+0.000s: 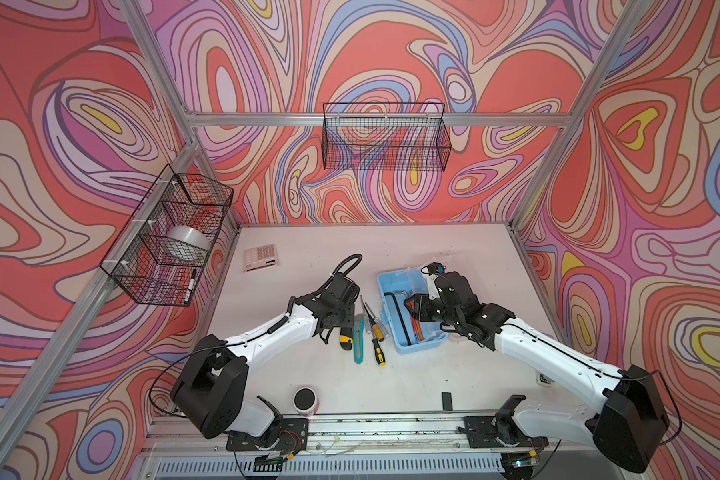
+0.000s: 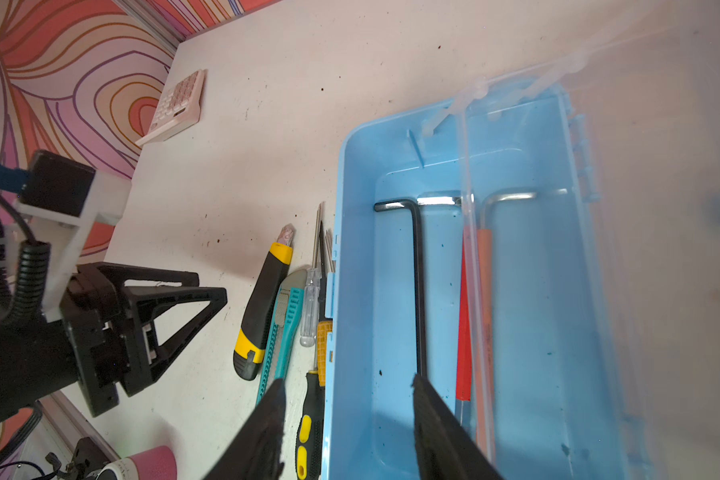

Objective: Pack the tool kit
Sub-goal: 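Move the left gripper back over the yellow-and-black utility knife, then lower the left gripper onto the yellow-and-black utility knife and grasp it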

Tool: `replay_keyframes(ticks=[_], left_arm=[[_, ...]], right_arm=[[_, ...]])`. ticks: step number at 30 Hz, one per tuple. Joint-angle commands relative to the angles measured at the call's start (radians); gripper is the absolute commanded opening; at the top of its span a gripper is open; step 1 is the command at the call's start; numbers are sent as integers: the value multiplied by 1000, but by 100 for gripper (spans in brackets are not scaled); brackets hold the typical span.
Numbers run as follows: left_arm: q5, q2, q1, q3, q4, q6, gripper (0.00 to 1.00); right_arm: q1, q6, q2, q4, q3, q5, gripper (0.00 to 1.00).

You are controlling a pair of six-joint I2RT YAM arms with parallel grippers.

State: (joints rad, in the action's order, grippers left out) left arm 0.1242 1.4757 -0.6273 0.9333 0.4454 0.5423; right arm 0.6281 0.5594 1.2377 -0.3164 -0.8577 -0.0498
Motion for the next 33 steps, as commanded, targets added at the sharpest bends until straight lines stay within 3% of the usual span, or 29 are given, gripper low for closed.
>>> replay_keyframes(ticks=[1,16,33], left_arm=[[-30,28,5,-13,1,-16,54],[-69,145,6,-41,-60,7,53],[-6,201,6,-21,-41,-5,50]], right_arm=[[5,2,20,20,-5,-5,50],[4,2,54,32,-3,-1,50],[4,-3,85,29,-1,5,49]])
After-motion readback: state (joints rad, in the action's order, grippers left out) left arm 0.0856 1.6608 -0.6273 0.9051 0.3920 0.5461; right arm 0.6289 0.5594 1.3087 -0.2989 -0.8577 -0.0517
